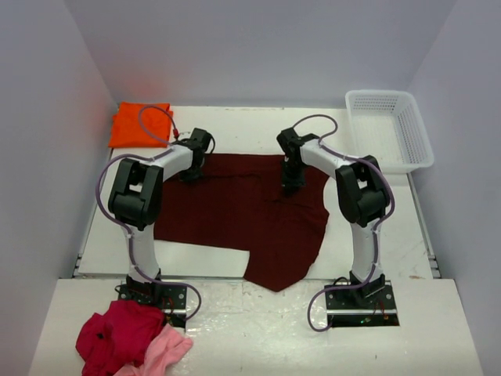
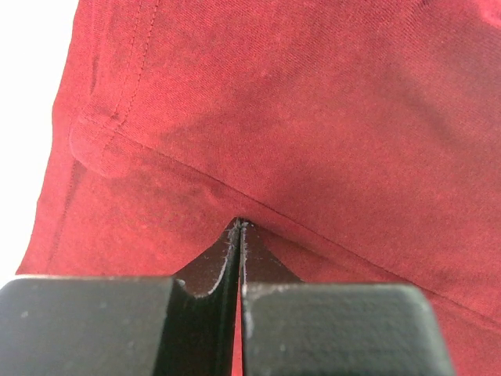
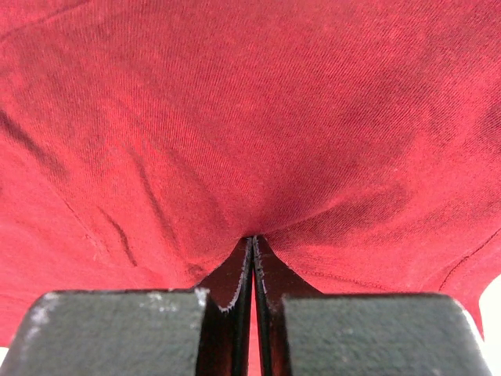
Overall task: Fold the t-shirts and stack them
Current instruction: Fold the flattened tshirt in 1/3 of the way
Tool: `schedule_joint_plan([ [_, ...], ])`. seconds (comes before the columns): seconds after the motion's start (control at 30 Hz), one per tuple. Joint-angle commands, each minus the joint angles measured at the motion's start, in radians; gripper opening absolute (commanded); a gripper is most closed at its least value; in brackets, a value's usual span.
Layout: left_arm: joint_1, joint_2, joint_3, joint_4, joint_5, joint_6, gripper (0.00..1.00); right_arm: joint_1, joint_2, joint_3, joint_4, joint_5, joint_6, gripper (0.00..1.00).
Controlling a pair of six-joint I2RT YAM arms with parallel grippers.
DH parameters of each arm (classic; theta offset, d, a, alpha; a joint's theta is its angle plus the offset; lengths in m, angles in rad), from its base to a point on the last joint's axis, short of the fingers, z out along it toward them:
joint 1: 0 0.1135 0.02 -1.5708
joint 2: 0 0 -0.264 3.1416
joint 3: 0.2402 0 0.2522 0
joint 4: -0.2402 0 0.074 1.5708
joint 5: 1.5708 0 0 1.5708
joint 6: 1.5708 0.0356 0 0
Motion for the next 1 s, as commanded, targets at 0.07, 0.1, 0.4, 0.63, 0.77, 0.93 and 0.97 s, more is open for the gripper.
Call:
schedule_joint_plan([
  [0.07,0.002,0.045,-0.017,0.037,0.060,-0.020,0.00,-0.028,0.053,0.098,-0.026,-0.006,0.023,0.00],
  [0.1,0.002,0.038,-0.023,0.043,0.060,-0.020,0.00,-0.034,0.059,0.121,-0.040,-0.009,0.025,0.00],
  [0.4,0.002,0.008,-0.087,0.068,0.036,-0.012,0.00,-0.054,0.146,0.276,-0.130,-0.024,-0.011,0.00],
  [0.63,0.002,0.023,-0.051,0.057,0.050,-0.013,0.00,-0.115,0.198,0.350,-0.160,-0.044,-0.024,0.00],
  [0.77,0.002,0.028,-0.049,0.060,0.050,-0.013,0.00,-0.134,0.246,0.454,-0.212,-0.049,-0.052,0.00],
  [0.93,0.000,0.037,-0.040,0.063,0.048,-0.006,0.00,-0.140,0.266,0.538,-0.229,-0.023,-0.098,0.00],
  [0.97,0.002,0.035,-0.040,0.065,0.047,-0.004,0.00,-0.139,0.245,0.497,-0.169,-0.006,-0.109,0.00],
])
